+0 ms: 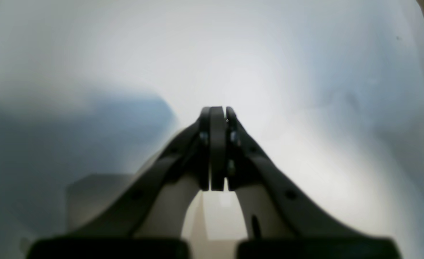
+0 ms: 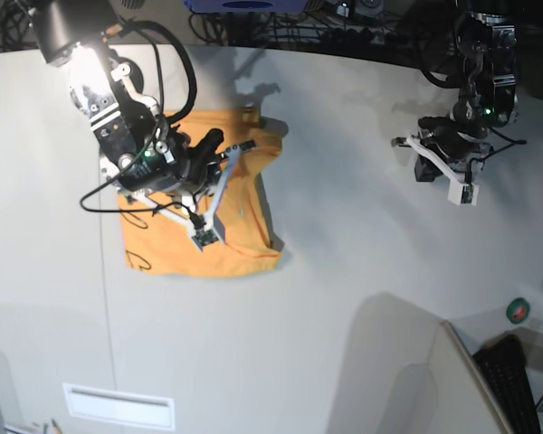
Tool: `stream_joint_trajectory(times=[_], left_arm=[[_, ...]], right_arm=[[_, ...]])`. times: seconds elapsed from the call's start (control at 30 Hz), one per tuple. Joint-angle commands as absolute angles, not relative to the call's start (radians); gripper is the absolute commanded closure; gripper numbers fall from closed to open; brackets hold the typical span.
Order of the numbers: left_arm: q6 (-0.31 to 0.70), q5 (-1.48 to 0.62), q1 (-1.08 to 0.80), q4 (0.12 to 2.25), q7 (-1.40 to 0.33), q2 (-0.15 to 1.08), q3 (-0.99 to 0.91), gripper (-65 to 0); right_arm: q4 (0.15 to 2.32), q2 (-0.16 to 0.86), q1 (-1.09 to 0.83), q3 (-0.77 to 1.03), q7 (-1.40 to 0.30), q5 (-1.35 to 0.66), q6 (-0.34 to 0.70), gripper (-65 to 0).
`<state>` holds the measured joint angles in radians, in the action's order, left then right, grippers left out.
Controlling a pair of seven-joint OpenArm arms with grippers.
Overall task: Layout the t-shirt on the table in an organized manner, then fold the t-shirt properly
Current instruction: 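Grasp the folded shirt edges with both grippers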
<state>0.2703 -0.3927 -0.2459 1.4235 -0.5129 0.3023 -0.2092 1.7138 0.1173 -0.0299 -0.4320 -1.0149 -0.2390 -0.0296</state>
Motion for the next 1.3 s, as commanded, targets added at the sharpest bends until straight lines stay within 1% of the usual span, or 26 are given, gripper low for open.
stream_joint_trajectory(times=[0.0,0.2,0.37,0.43,0.53,0.6,0.67,0.7,0.8,0.83,0.87,0.9,0.93,1.07,1.13,1.27], left_arm=[[0.277,-0.4,-0.226,1.438,-0.493,0.312,-0.214,0.0],[0.277,-0.403,-0.222,1.448,-0.493,0.302,-0.206,0.0],[0.277,-0.404,-0.2,1.442,-0.495,0.271,-0.209,0.0],[0.277,-0.404,-0.197,1.445,-0.495,0.268,-0.205,0.0],[0.278,-0.406,-0.194,1.466,-0.499,0.245,-0.205,0.0],[0.278,-0.407,-0.194,1.521,-0.567,0.22,-0.203,0.0],[0.278,-0.407,-0.193,1.6,-0.68,0.18,-0.205,0.0],[0.278,-0.407,-0.193,1.633,-0.719,0.165,-0.203,-7.4],[0.278,-0.407,-0.179,1.682,-0.777,0.09,-0.202,-38.3],[0.278,-0.407,-0.174,1.675,-0.78,0.062,-0.202,-45.9],[0.278,-0.407,-0.159,1.662,-0.788,0.038,-0.194,-50.5],[0.278,-0.407,-0.148,1.643,-0.788,0.021,-0.173,-53.3],[0.278,-0.407,-0.139,1.618,-0.788,0.012,-0.145,-54.6],[0.278,-0.415,-0.096,1.508,-0.783,-0.027,-0.064,-55.6],[0.278,-0.487,-0.082,1.461,-0.782,-0.038,-0.065,-55.6],[0.278,-0.648,-0.035,1.368,-0.78,-0.013,-0.051,-55.6]], right_arm=[[1.71,0.124,-0.018,-0.452,-0.978,-0.232,-0.028,0.0],[1.586,0.114,-0.042,-0.602,-0.914,-0.234,-0.028,0.0],[1.527,0.102,-0.054,-0.654,-0.906,-0.234,-0.028,0.0],[1.566,0.108,-0.058,-0.656,-0.917,-0.234,-0.03,0.0],[1.673,0.128,-0.082,-0.648,-0.987,-0.229,-0.031,0.0],[1.761,0.154,-0.107,-0.621,-1.013,-0.229,-0.033,0.0],[1.831,0.166,-0.143,-0.552,-1.018,-0.229,-0.033,0.0],[1.854,0.171,-0.16,-0.51,-1.018,-0.229,-0.033,0.0],[1.906,0.194,-0.193,-0.39,-1.015,-0.231,-0.031,0.0],[1.914,0.197,-0.197,-0.355,-1.015,-0.231,-0.03,0.0],[1.916,0.205,-0.197,-0.331,-1.013,-0.231,-0.028,0.0],[1.916,0.217,-0.199,-0.311,-1.013,-0.231,-0.028,0.0],[1.916,0.226,-0.199,-0.286,-1.012,-0.232,-0.028,0.0],[1.916,0.26,-0.236,-0.191,-0.947,-0.234,-0.028,0.0],[1.916,0.269,-0.26,-0.153,-0.923,-0.234,-0.027,0.0],[1.913,0.275,-0.289,-0.11,-0.903,-0.234,-0.027,0.0]])
